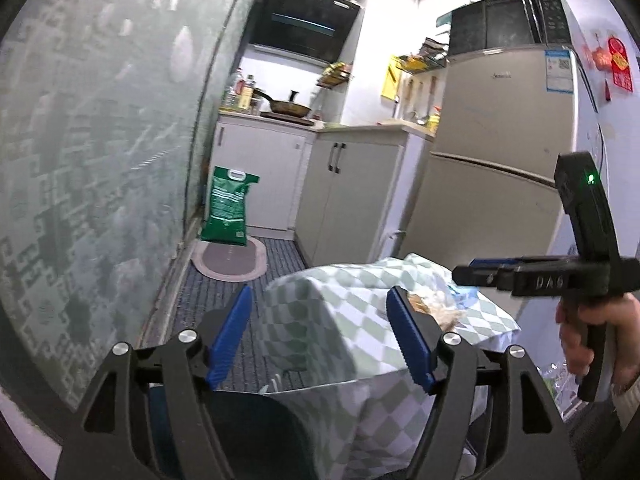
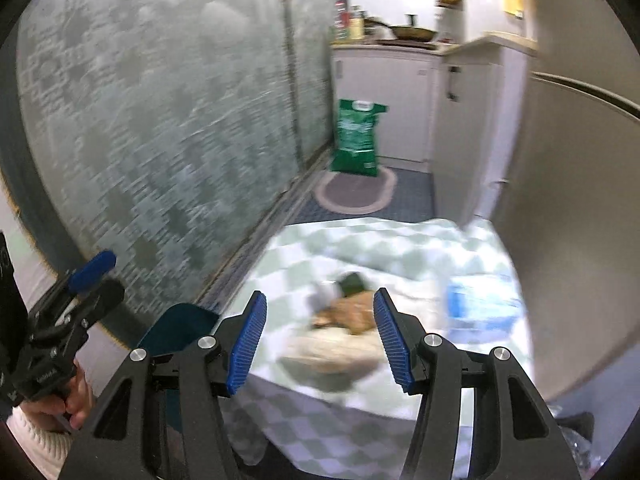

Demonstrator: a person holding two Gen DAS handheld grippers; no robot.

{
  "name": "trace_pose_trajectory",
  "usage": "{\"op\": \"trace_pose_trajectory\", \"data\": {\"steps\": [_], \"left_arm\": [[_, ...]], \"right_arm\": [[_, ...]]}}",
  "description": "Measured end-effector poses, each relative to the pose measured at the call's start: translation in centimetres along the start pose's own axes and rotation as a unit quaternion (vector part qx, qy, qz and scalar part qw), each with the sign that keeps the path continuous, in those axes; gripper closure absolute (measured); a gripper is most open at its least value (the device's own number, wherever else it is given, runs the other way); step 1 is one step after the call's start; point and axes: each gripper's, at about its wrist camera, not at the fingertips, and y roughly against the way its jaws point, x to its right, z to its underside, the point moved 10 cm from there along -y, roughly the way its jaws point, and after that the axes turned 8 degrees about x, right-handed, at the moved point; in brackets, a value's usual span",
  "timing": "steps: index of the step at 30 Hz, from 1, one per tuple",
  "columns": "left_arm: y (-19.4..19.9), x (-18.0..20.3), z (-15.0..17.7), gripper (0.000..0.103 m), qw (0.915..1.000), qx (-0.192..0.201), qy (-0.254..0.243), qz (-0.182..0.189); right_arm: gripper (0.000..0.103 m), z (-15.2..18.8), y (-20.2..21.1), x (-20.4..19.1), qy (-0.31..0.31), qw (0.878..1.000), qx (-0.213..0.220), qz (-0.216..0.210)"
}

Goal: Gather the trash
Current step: 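Move both tools back over the table, then grasp the beige crumpled bag with the left tool while the right tool grasps white tissue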

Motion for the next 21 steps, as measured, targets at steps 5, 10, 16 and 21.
{"op": "trace_pose_trajectory", "data": {"steps": [5, 10, 16, 21], "left_arm": [[-1.4, 2.9, 0.7, 0.030, 0.9996, -0.010, -0.010, 0.025], [-2.9, 5.6, 1.8, 0.030, 0.9982, -0.029, -0.018, 0.049], [-4.7, 8.6, 3.8, 0.030, 0.9947, -0.059, -0.040, 0.074], [-6.5, 10.6, 5.7, 0.031, 0.9912, -0.089, -0.063, 0.075]], "right_arm": [[0.047, 0.8, 1.4, 4.1, -0.033, 0.999, 0.001, 0.026], [0.047, 1.8, 2.5, 6.1, -0.042, 0.999, -0.001, 0.033], [0.047, 3.0, 3.8, 8.2, -0.051, 0.998, -0.005, 0.038], [0.047, 4.0, 4.3, 9.5, -0.059, 0.997, -0.012, 0.040]]}}
